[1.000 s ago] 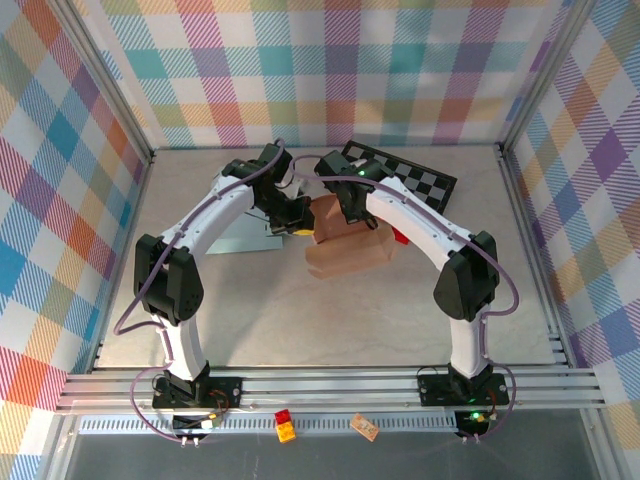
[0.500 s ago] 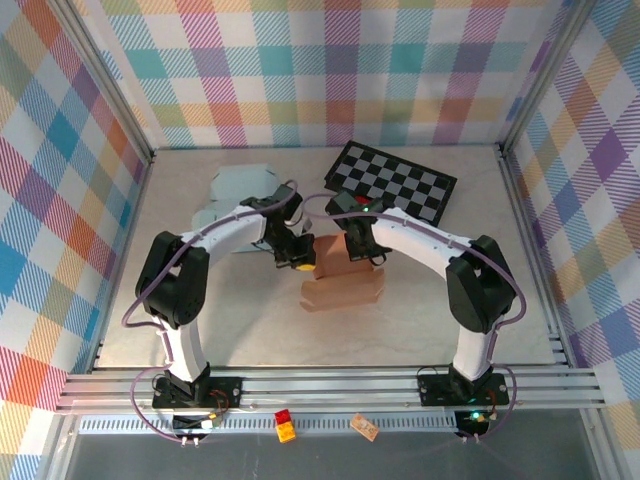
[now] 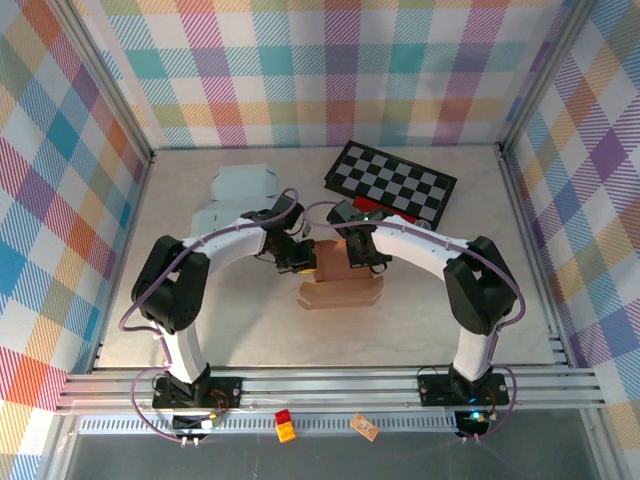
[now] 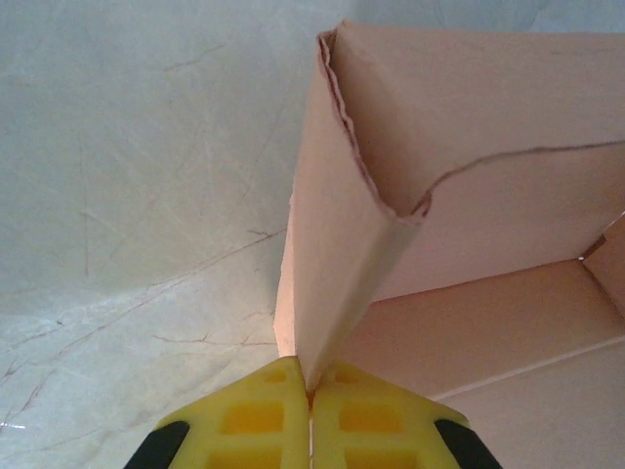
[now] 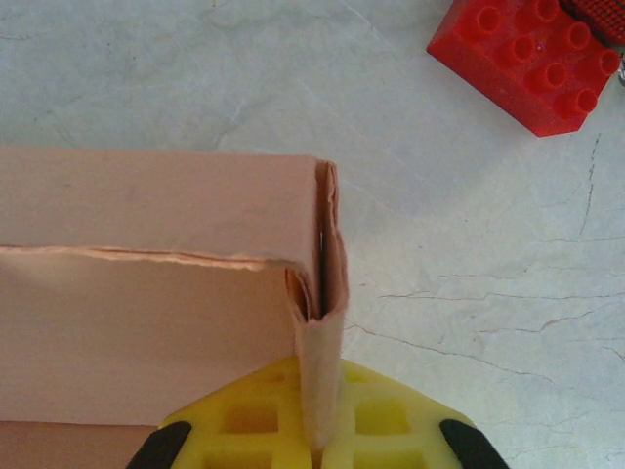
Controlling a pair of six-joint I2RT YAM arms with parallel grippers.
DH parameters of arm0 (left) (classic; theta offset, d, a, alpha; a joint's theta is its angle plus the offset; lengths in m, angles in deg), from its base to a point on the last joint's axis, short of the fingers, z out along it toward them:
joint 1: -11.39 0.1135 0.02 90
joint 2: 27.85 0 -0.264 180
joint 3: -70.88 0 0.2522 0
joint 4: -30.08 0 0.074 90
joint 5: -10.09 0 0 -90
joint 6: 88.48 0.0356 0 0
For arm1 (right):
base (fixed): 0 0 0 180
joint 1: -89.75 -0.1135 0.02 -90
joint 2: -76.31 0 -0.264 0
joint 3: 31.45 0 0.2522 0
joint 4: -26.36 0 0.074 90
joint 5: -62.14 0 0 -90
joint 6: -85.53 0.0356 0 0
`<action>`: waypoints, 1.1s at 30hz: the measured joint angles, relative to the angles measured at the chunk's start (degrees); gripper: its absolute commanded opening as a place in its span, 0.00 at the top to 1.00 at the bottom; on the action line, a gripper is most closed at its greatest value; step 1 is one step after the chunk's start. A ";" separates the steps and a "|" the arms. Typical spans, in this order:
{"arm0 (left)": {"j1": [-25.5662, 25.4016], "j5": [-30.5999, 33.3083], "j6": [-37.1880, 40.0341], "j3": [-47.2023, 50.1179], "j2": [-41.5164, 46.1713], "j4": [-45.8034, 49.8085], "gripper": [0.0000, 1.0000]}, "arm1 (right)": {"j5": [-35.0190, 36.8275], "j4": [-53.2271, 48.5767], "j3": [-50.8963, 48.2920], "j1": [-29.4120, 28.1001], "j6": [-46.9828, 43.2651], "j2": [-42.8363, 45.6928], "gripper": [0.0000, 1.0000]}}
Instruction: Fold the paper box
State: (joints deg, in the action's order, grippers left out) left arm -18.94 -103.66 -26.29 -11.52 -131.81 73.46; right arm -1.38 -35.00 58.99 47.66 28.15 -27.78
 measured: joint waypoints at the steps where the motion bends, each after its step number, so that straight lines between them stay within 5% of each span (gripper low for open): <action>1: -0.15 0.35 -0.07 0.00 0.00 -0.09 0.95 | 0.02 -0.02 0.00 0.00 0.00 0.00 1.00; 15: -1.42 4.20 -1.33 0.00 0.11 -1.44 0.81 | -0.09 -0.17 0.00 0.00 0.24 0.00 1.00; 33: -1.49 8.87 -1.33 -1.92 -1.53 -4.17 0.81 | -1.16 0.13 0.00 0.00 0.15 0.00 1.00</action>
State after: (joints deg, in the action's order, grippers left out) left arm -20.43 -94.79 -27.63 -13.44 -133.34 69.29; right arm -2.53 -34.86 58.99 47.66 28.30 -27.78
